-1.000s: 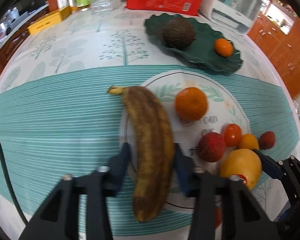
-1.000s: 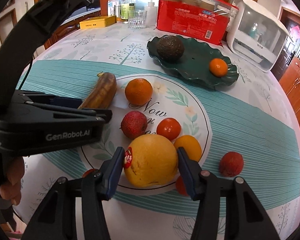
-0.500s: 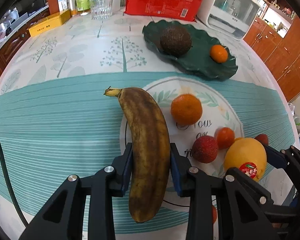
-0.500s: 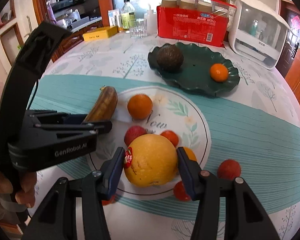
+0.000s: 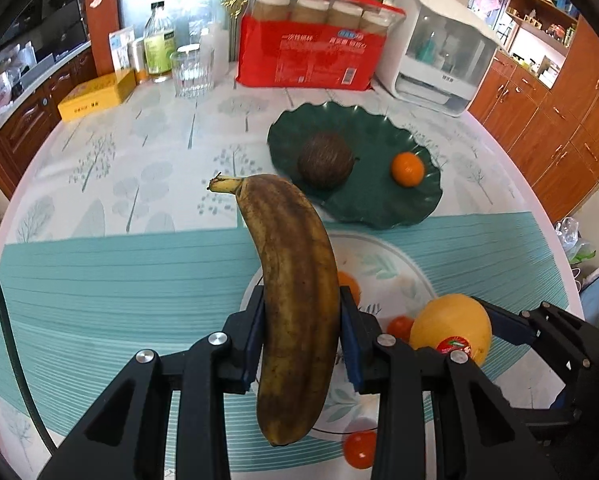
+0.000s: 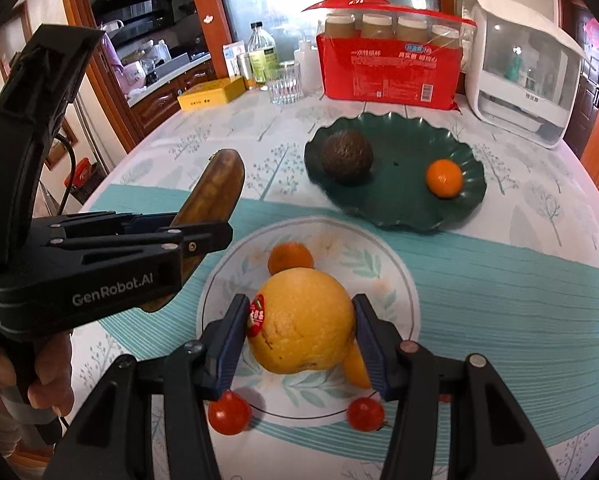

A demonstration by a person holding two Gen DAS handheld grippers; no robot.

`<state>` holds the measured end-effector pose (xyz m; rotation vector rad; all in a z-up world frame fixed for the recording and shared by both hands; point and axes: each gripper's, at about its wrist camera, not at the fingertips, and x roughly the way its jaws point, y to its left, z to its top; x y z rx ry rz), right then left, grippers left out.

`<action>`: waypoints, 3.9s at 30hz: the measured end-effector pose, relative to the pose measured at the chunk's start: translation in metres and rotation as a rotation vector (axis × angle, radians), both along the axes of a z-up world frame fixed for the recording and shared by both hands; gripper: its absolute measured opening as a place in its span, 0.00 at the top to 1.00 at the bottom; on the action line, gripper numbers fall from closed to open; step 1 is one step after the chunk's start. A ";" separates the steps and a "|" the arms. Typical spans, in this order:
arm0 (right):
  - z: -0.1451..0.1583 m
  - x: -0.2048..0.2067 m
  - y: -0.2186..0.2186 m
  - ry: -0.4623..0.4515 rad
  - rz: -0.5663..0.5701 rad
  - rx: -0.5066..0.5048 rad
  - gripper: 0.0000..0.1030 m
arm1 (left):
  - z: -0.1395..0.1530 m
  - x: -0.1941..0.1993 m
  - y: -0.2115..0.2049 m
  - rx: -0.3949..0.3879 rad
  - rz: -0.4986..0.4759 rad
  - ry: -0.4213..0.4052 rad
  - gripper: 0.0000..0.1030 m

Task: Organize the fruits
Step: 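Lift both fruits and carry them over the green plate, then lower the banana and grapefruit onto the green plate and open both tools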

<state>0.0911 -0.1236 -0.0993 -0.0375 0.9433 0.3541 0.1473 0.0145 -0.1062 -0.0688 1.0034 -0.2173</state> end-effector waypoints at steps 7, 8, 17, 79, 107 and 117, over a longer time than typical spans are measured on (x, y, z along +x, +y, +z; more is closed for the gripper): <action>0.040 0.018 -0.020 -0.012 -0.022 0.024 0.49 | 0.036 0.011 -0.012 -0.005 -0.015 -0.003 0.69; 0.048 0.021 -0.024 -0.018 -0.025 0.025 0.49 | 0.043 0.014 -0.015 -0.001 -0.018 -0.008 0.69; 0.101 0.049 -0.049 -0.085 -0.048 0.010 0.49 | 0.087 0.040 -0.031 0.008 -0.038 -0.038 0.69; -0.055 0.285 -0.098 0.279 -0.176 0.047 0.48 | -0.027 0.258 -0.095 0.086 -0.043 0.086 0.61; -0.039 0.271 -0.097 0.225 -0.161 0.059 0.47 | -0.013 0.244 -0.072 0.072 0.023 0.097 0.21; -0.005 0.244 -0.094 0.172 -0.156 0.052 0.47 | 0.020 0.217 -0.064 0.064 0.016 0.056 0.21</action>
